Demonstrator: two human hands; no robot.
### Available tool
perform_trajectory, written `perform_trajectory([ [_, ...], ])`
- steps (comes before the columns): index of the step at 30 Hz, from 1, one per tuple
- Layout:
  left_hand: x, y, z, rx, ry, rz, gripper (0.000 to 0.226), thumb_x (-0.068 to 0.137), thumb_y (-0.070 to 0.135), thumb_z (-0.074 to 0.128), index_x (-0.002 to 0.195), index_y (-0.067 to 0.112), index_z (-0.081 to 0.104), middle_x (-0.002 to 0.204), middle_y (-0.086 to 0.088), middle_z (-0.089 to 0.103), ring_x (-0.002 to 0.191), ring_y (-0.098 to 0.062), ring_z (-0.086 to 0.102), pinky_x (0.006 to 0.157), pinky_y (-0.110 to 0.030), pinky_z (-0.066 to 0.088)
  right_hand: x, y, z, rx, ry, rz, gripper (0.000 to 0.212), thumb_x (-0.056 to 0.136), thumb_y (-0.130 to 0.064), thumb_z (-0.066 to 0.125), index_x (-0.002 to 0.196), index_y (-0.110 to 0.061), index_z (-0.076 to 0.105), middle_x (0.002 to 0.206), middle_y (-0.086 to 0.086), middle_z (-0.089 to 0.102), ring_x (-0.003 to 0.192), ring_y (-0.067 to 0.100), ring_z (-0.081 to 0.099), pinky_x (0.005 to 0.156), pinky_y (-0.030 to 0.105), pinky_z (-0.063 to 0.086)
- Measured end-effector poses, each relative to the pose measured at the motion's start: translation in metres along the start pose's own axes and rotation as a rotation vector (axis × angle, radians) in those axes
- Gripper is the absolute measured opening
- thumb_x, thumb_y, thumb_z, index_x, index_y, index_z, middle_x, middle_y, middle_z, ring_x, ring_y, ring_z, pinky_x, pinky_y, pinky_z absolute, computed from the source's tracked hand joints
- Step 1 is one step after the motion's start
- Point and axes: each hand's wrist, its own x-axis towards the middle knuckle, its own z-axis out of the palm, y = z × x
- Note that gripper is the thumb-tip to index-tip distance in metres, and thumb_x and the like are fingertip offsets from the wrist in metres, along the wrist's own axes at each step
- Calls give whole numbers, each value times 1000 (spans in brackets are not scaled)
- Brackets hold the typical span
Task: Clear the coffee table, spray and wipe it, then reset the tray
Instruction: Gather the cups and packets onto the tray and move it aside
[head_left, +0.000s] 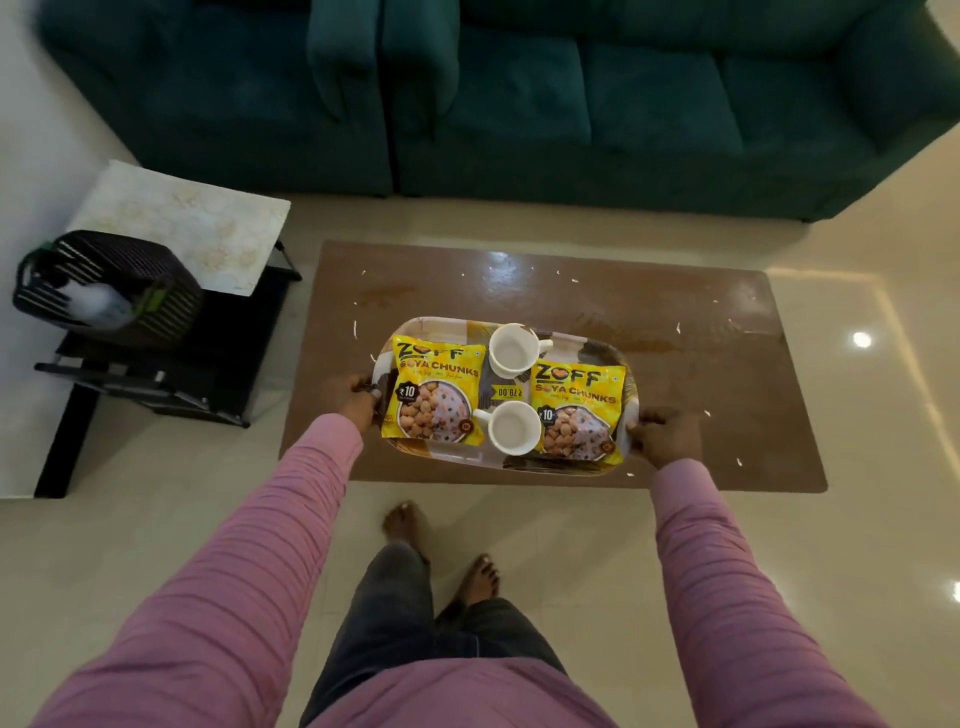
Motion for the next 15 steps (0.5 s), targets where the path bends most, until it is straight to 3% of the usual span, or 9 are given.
perform_trajectory([
  [4,2,-10,-47,49,49,5,35,92,2,60,126,7,61,116,-14,68,99,-32,67,91,-51,55,-7,5,31,-20,-20,1,18,67,-1,72,66,-19,73,81,17,72,83,37,69,74,57,56],
  [8,10,-7,-97,28,94,24,35,90,-5,58,123,6,64,109,-15,69,98,-34,67,89,-49,56,-63,-49,67,-33,-27,-20,23,76,9,65,95,-2,73,84,13,67,75,24,62,59,31,54],
  [12,28,1,-162,10,81,43,35,91,-7,55,121,7,65,109,-15,69,96,-33,67,92,-50,55,-90,-80,122,-26,-11,-32,26,77,9,64,100,0,72,83,15,69,76,28,65,77,50,57],
  [15,38,12,-217,30,86,79,36,93,-7,52,124,6,64,110,-14,68,95,-32,66,93,-50,54,-113,-107,171,-32,-11,-55,27,78,8,64,102,0,71,88,19,70,78,31,66,80,51,56],
])
